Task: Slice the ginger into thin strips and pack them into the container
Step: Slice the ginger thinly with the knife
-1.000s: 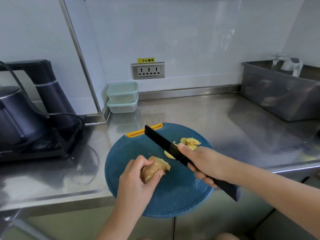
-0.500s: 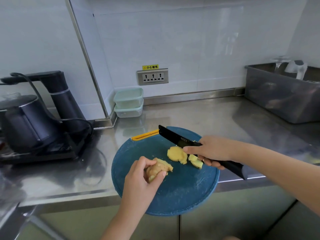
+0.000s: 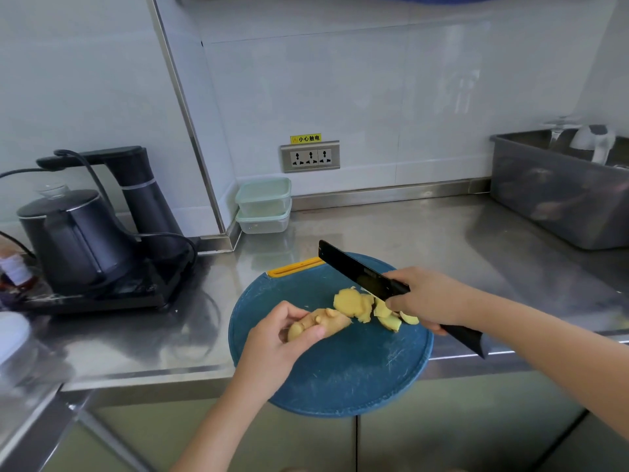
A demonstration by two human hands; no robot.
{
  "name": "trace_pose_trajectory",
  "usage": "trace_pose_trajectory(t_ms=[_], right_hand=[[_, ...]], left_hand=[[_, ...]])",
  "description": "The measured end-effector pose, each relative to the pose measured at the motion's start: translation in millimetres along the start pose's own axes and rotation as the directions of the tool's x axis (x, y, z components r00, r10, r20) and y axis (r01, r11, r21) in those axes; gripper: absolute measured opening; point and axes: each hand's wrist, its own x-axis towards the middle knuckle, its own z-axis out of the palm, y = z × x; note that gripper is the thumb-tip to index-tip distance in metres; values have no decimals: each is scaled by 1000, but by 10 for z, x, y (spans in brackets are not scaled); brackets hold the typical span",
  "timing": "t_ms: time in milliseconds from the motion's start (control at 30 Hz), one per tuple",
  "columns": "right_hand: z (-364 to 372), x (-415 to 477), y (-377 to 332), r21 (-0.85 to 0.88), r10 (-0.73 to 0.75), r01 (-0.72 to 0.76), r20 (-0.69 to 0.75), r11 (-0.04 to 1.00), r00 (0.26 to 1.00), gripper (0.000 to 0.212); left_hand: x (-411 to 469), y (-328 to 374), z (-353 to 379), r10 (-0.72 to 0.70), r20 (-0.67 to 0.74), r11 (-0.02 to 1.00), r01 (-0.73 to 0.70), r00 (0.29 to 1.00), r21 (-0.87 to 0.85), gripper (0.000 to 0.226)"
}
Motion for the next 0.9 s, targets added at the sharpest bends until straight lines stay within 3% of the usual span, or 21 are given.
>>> trace_pose_trajectory(t_ms=[33,200,433,633,733,900], right_hand=[[-6,15,8,27,24,-24,1,999,1000,7],[-41,83,5,106,89,-86,-24,991,996,36],[1,27,-179,-16,-20,17,-188,1000,982,31],[283,-246,-354,-43,-52,51,-21,998,998,40],[400,-317,-360,-176,-74,69,-18,982,997,38],[376,-312,-339,-206,-76,78,18,975,997,36]], left_hand=[[4,0,-23,20,33,999,-21,999,37,30],[-18,-54,-54,108,23,990,-109,994,93,19],[-93,-113,23,348,-59,928,-336,935,162,22],[-100,-119,58,422,-95,896,-398,902,197,21],[-81,-120,61,415,-96,896,-388,905,217,26],[-7,-56,78,446,-69,867,-412,892,279,33]])
